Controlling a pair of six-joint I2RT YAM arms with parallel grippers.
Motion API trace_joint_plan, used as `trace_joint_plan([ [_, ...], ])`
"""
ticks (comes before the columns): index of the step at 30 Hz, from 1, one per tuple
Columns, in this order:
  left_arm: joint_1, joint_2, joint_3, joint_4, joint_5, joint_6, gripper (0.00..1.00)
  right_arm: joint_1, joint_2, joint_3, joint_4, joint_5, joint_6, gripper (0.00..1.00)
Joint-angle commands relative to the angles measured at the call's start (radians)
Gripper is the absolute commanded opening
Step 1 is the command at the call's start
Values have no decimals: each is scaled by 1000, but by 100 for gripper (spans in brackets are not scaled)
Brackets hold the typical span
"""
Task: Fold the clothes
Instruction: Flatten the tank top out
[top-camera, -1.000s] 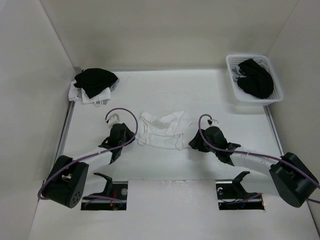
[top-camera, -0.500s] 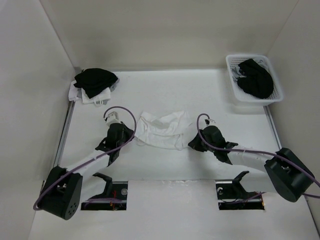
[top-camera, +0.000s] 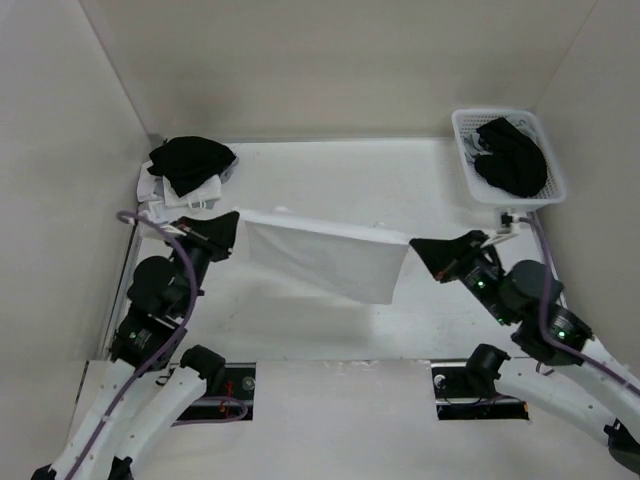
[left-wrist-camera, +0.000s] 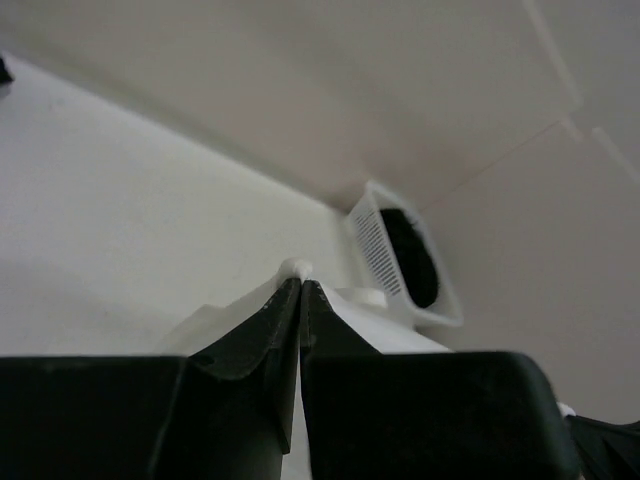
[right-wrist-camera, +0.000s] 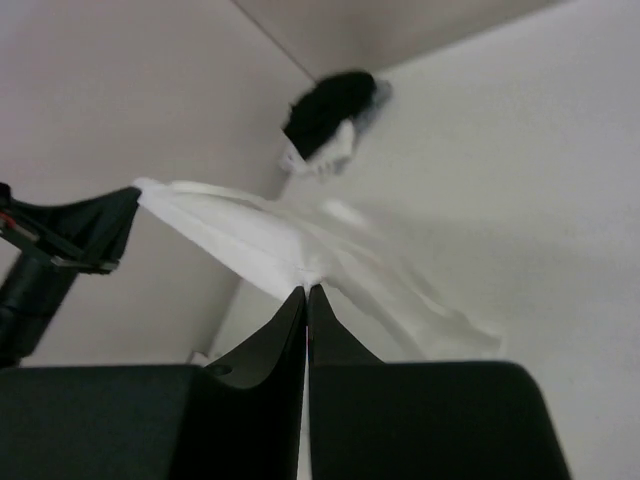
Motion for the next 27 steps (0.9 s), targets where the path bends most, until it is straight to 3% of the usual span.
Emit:
trace_joint_plan([
  [1,-24,-2,125,-76,-42,25,1,72,-2,163,-144,176,-90,3],
  [4,-41,31,168,-58,-42,23,2,113,58,251,-135,230,-127,4],
  [9,-41,105,163,-32,-42,23,2,67,173,258,-38,129,-145,4],
  [13,3,195,160,51,-39,37,2,-67,262,277,58,22,-161,4],
  [17,74,375,197,230,-15,20,2,-285,449,404,147,-172,-165,4],
  [21,186,596,381,330,85,-50,1,-439,671,651,168,-313,-150,3],
  [27,264,685,605,315,137,-44,1,-490,742,898,83,-345,-182,3],
])
